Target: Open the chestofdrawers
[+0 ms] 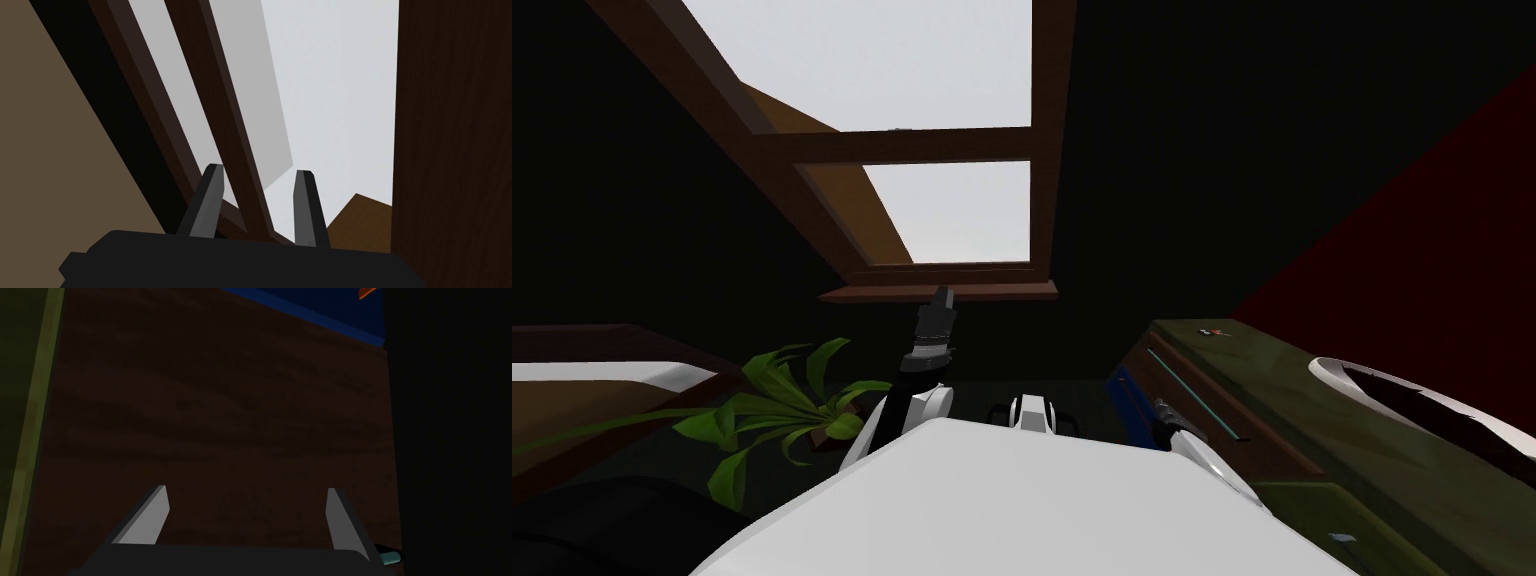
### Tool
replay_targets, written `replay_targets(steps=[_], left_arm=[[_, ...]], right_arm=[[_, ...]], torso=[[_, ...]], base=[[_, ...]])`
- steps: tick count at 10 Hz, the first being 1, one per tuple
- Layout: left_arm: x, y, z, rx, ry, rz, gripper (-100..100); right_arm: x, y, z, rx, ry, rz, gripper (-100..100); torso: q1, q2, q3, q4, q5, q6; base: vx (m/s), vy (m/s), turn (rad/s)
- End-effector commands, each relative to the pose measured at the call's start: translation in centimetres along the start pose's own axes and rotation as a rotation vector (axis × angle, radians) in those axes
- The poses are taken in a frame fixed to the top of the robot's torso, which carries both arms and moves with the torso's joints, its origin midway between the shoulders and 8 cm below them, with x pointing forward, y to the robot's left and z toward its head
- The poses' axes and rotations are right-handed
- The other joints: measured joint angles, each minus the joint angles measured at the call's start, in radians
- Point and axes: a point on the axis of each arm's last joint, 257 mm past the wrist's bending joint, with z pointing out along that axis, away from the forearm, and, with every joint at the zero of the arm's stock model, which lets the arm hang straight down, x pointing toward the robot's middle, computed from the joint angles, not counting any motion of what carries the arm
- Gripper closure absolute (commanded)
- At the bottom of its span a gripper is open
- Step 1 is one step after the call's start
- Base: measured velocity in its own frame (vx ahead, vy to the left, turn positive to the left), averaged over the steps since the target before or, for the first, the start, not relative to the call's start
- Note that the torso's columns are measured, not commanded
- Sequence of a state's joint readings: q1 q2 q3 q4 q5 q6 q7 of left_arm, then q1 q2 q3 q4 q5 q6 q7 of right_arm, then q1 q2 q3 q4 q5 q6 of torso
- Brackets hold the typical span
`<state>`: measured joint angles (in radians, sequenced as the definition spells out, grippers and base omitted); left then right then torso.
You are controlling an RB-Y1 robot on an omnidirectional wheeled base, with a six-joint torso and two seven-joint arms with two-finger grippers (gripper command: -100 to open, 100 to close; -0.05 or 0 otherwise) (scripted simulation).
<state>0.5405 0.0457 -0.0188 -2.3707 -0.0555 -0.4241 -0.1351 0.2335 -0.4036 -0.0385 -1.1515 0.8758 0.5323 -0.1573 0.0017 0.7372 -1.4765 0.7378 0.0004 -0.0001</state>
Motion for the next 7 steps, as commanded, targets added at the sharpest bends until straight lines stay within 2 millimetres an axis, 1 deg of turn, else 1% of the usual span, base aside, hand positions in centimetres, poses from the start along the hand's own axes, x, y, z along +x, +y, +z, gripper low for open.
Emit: replay_targets(steps=[1,2,3,4,5,6,7], left_arm=[[0.0,0.0,0.0,0.0,0.0,0.0,0],[0.0,0.0,0.0,0.0,0.0,0.0,0],[0.0,0.0,0.0,0.0,0.0,0.0,0],[0.0,0.0,0.0,0.0,0.0,0.0,0],[0.0,0.0,0.0,0.0,0.0,0.0,0],[0.0,0.0,0.0,0.0,0.0,0.0,0],[0.0,0.0,0.0,0.0,0.0,0.0,0]], right_arm=[[-0.8,-3.6,0.8,0.102,-0.024,-0.066,-100],[-0.2,-4.3,0.9,0.115,-0.014,-0.074,-100],[-1.0,-6.4,1.2,0.173,-0.033,-0.114,-100],[-0.4,-7.1,1.2,0.186,-0.022,-0.122,-100],[-1.4,-8.9,1.4,0.238,-0.044,-0.158,-100],[-0.9,-9.5,1.3,0.25,-0.035,-0.165,-100],[-1.6,-11.7,1.3,0.307,-0.049,-0.205,-100]], torso=[[-0.001,0.001,0.0,0.0,0.0,0.0],[-0.002,0.001,0.001,0.0,0.0,0.0],[-0.003,0.001,0.001,0.0,-0.001,0.0],[-0.001,0.0,0.0,0.0,0.0,0.0],[-0.001,0.001,0.001,0.0,0.0,0.0],[-0.002,0.001,0.001,0.0,0.0,0.0],[-0.003,0.001,0.001,0.0,-0.001,0.0]], base=[[0.035,0.051,0.101],[0.039,0.04,0.038],[0.06,0.065,0.061],[0.041,0.057,0.041],[0.038,0.055,0.086],[0.043,0.041,0.036],[0.055,0.057,0.076]])
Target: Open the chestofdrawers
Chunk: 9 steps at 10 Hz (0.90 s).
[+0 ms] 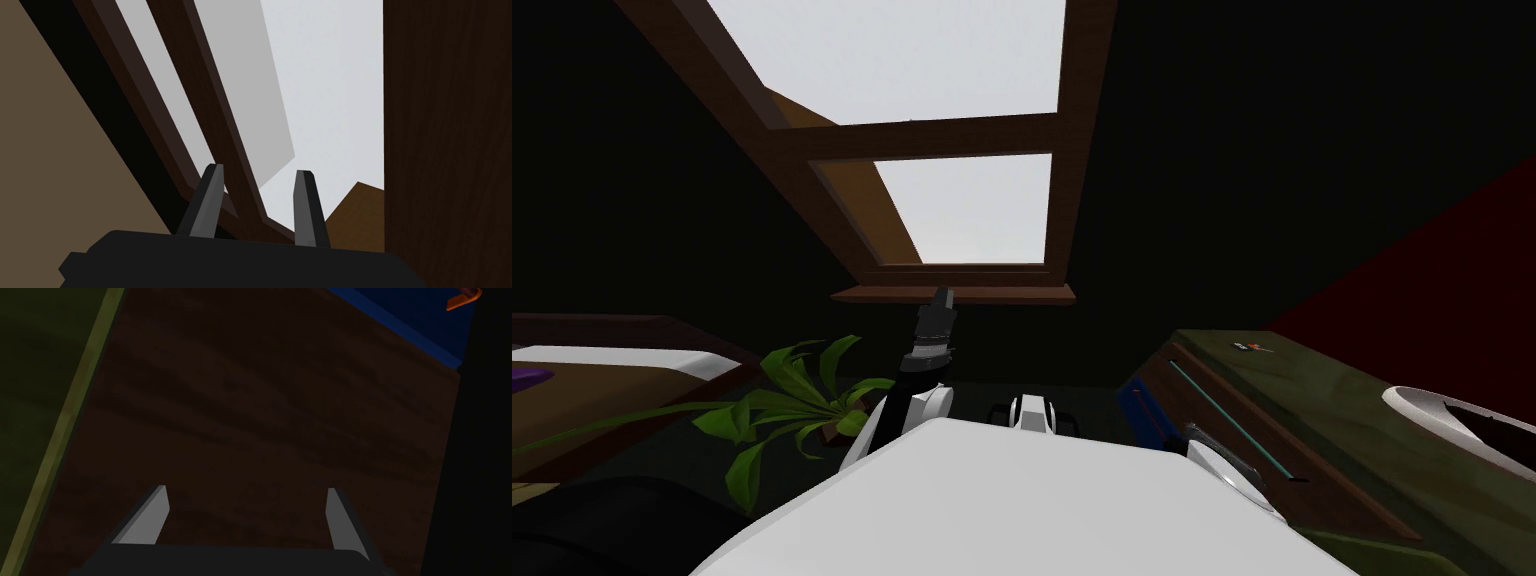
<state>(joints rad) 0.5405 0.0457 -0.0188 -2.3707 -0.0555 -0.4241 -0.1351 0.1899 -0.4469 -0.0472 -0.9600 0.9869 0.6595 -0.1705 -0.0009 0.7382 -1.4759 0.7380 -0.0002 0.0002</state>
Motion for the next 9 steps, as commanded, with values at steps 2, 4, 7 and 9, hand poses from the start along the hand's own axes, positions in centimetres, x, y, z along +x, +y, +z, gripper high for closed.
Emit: replay_targets(steps=[2,4,7,9], left_arm=[[0.0,0.0,0.0,0.0,0.0,0.0,0],[0.0,0.0,0.0,0.0,0.0,0.0,0],[0.0,0.0,0.0,0.0,0.0,0.0,0],[0.0,0.0,0.0,0.0,0.0,0.0,0]], right_arm=[[-0.5,-5.0,1.1,0.127,-0.024,-0.084,-100],[-0.9,-6.9,1.4,0.177,-0.037,-0.119,-100],[-2.4,-11.4,1.8,0.295,-0.074,-0.202,-100],[-3.2,-13.4,1.9,0.346,-0.092,-0.238,-100]], torso=[[0.003,-0.001,-0.001,0.0,0.001,0.0],[0.0,0.001,0.0,0.0,0.0,0.0],[0.001,-0.001,-0.001,0.0,0.0,0.0],[0.001,-0.001,-0.001,0.0,0.001,0.0]], base=[[0.056,0.074,0.067],[0.035,0.041,0.044],[0.045,0.049,0.067],[0.049,0.052,0.052]])
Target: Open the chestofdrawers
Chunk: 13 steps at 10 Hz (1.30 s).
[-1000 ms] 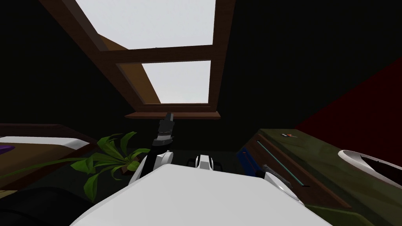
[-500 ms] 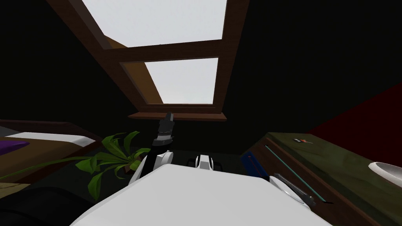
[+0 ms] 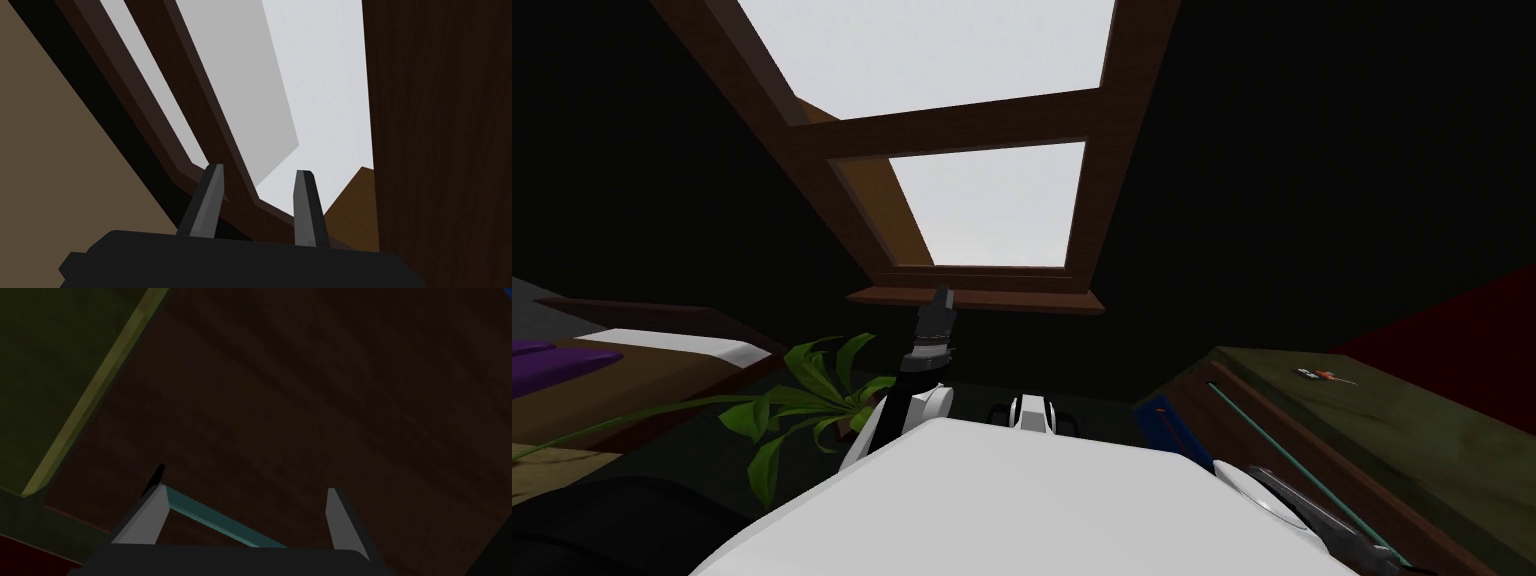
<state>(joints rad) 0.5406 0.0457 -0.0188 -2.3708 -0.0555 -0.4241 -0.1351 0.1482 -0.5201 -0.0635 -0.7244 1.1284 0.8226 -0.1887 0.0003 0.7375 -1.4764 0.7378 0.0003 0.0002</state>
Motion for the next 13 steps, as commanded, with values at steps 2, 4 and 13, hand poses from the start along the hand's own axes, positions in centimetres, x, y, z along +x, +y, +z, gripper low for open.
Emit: replay_targets(steps=[2,4,13], left_arm=[[0.0,0.0,0.0,0.0,0.0,0.0,0],[0.0,0.0,0.0,0.0,0.0,0.0,0],[0.0,0.0,0.0,0.0,0.0,0.0,0]], right_arm=[[-0.6,-1.9,0.8,0.053,-0.019,-0.036,-100],[-0.6,-2.0,0.8,0.057,-0.021,-0.039,-100],[-1.5,-2.3,1.4,0.066,-0.025,-0.054,100]], torso=[[-0.001,0.001,0.001,0.0,0.0,0.0],[-0.008,0.001,0.001,0.0,-0.002,0.0],[-0.006,0.002,0.004,0.002,-0.005,-0.002]], base=[[0.037,0.034,0.035],[0.027,-0.086,0.002],[-0.012,0.144,-0.01]])
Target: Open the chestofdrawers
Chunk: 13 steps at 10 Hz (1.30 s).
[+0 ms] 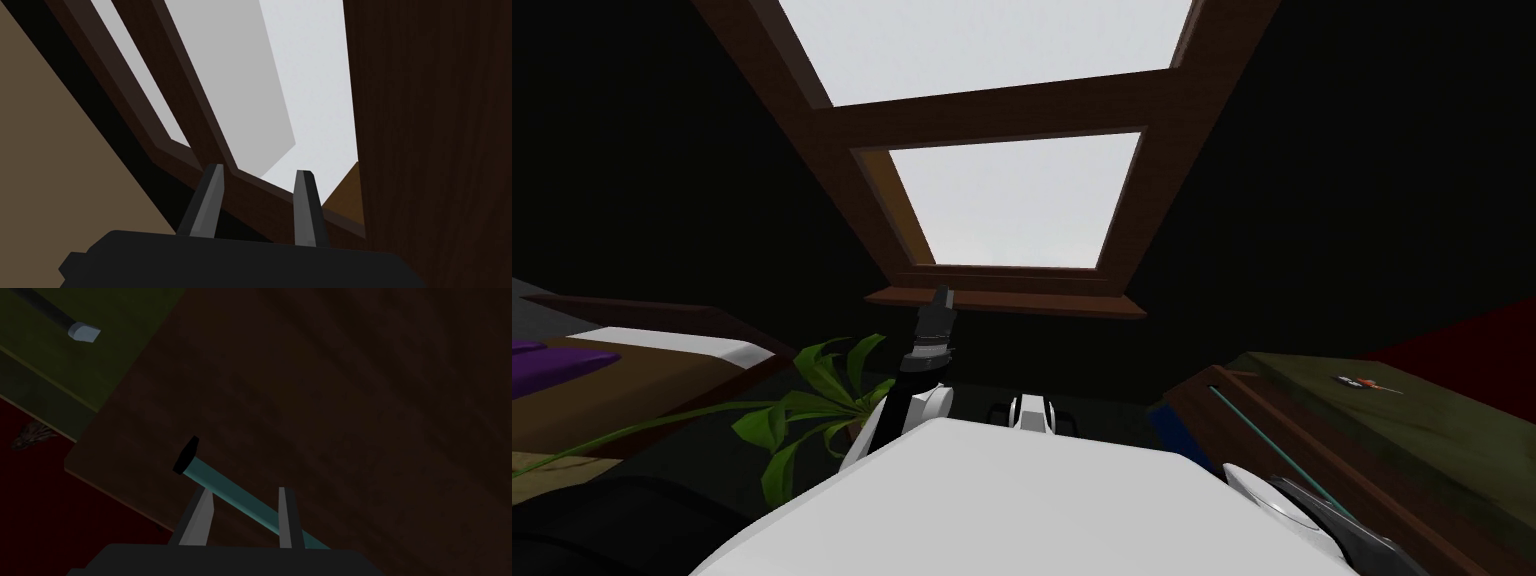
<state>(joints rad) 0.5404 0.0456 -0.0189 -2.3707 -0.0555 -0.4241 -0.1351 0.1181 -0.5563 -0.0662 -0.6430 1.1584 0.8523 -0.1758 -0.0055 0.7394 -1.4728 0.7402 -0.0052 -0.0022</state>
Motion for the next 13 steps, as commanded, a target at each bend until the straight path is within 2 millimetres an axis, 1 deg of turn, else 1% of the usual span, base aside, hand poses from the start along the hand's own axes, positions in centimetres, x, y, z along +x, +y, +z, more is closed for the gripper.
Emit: replay_targets(steps=[1,2,4,10,11,12,13], left_arm=[[0.0,0.0,0.0,0.0,0.0,0.0,0],[0.0,0.0,0.0,0.0,0.0,0.0,0],[0.0,0.0,0.0,0.0,0.0,0.0,0],[0.0,0.0,0.0,0.0,0.0,0.0,0],[0.0,0.0,0.0,0.0,0.0,0.0,0],[0.0,0.0,0.0,0.0,0.0,0.0,0],[0.0,0.0,0.0,0.0,0.0,0.0,0]], right_arm=[[-0.5,0.8,-0.2,-0.013,0.0,0.019,100],[-1.5,-0.7,1.4,0.0,-0.005,0.002,-100],[-2.8,-1.6,2.6,0.0,-0.007,0.0,-100],[-6.8,-4.3,6.0,-0.005,-0.019,0.0,-100],[-6.9,-4.2,5.9,-0.007,-0.021,0.002,-100],[-5.8,-3.9,5.6,-0.017,-0.007,-0.01,-100],[-5.5,-3.7,5.5,-0.022,-0.001,-0.011,0]], torso=[[0.003,0.0,0.0,0.0,0.0,0.0],[0.004,-0.001,0.0,0.0,-0.001,0.0],[-0.002,-0.002,-0.003,-0.002,0.003,0.001],[0.019,0.001,-0.004,0.001,0.018,0.002],[0.022,0.004,-0.004,0.002,0.022,0.003],[0.023,0.004,-0.004,0.002,0.022,0.002],[0.02,0.003,-0.004,0.001,0.02,0.003]], base=[[-0.003,0.214,0.001],[0.009,0.161,-0.032],[-0.001,0.072,-0.019],[0.002,0.07,-0.014],[-0.003,0.049,-0.023],[-0.002,0.012,0.003],[0.0,0.0,0.0]])
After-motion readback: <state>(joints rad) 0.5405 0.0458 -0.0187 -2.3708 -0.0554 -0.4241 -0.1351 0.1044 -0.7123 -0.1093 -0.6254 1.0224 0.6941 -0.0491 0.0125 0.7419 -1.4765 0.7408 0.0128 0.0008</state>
